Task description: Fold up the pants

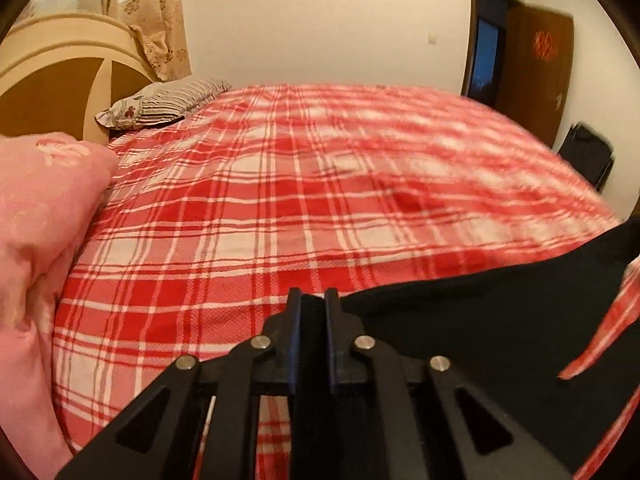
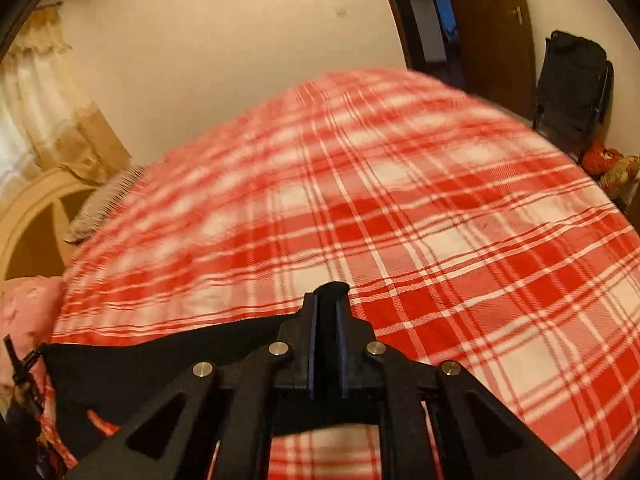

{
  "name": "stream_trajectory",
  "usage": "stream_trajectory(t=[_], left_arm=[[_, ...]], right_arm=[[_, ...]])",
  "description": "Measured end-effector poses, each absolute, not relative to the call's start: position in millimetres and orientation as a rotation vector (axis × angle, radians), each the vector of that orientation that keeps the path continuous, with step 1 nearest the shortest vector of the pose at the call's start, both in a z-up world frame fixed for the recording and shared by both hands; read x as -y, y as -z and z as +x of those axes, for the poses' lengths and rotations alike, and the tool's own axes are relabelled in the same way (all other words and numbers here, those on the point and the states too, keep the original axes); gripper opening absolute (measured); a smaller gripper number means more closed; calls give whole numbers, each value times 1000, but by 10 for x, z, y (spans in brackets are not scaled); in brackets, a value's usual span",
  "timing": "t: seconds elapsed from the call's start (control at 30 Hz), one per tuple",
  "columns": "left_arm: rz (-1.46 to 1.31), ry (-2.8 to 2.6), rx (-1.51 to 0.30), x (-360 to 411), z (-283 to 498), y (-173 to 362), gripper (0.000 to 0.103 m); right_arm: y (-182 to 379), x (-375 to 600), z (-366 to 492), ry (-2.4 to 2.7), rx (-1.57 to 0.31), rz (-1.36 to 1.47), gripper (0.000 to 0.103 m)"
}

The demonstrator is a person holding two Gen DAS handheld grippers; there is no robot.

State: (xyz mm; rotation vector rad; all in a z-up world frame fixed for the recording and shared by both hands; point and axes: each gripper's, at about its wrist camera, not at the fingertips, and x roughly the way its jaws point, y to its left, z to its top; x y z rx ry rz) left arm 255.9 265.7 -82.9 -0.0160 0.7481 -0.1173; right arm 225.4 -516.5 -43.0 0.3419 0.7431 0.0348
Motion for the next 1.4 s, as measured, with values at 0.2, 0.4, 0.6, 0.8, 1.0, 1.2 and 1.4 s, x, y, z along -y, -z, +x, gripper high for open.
stream_trajectory(t=[0.2, 0.4, 0.6, 0.8, 1.0, 1.2, 1.4], left_arm=[[-98, 191, -686, -2773, 2131, 746, 11], [-159, 254, -650, -2905, 1597, 846, 11], [-242, 273, -646, -3071, 1181, 1076, 11], [-293, 281, -657, -3166, 918, 1292, 11], [-215, 259, -707, -3086, 853, 1458, 13], [-99, 205, -747, -3220, 632, 1492, 28], [-149, 80, -762, -3611, 455, 1571, 26]], right_arm=[[148, 5184, 1445, -145, -606, 370, 8], [239, 5171, 824, -202, -555, 369, 8], [613, 5352, 440, -136, -625, 374, 8], [925, 5548, 251, -77, -677, 413, 2], [1033, 5547, 199, -45, -713, 419, 2], [815, 5525, 6, 35, -694, 411, 3], [537, 5143, -14, -35, -643, 364, 3]])
